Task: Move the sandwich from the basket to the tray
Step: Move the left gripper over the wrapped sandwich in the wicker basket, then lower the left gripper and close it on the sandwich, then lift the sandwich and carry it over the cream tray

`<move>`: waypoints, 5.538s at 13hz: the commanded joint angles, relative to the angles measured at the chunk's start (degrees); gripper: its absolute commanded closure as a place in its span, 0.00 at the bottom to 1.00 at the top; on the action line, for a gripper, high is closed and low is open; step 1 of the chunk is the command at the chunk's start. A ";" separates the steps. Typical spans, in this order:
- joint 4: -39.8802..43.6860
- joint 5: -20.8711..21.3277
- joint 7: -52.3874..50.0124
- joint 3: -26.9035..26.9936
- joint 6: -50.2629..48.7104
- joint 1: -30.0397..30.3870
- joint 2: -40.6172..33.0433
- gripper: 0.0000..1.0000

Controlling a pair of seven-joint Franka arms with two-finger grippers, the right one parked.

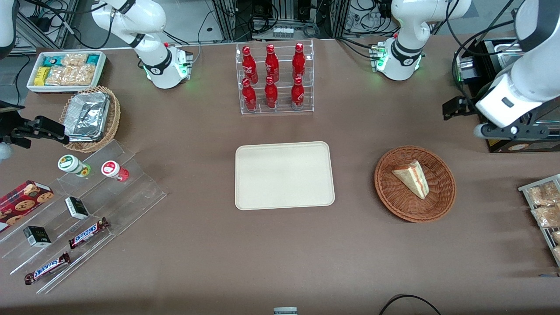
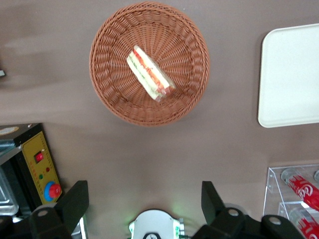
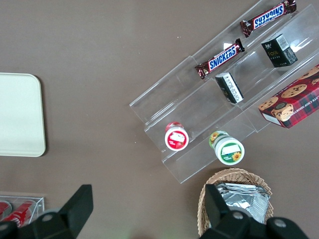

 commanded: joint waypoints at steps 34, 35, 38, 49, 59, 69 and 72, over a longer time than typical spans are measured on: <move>-34.44 0.93 -44.25 0.49 57.09 -0.59 12.32 0.00; -34.53 0.93 -44.25 0.49 57.96 -0.59 12.67 0.00; -35.93 0.93 -44.16 0.58 60.25 -0.50 13.20 0.03; -31.38 0.93 -43.28 0.32 51.23 -0.76 10.57 1.00; -14.94 0.14 -40.82 -1.35 32.30 -14.90 13.28 1.00; 6.49 -3.38 -41.26 -1.35 31.95 -30.64 32.96 1.00; 13.35 -4.96 -42.58 -1.35 31.08 -32.66 37.89 1.00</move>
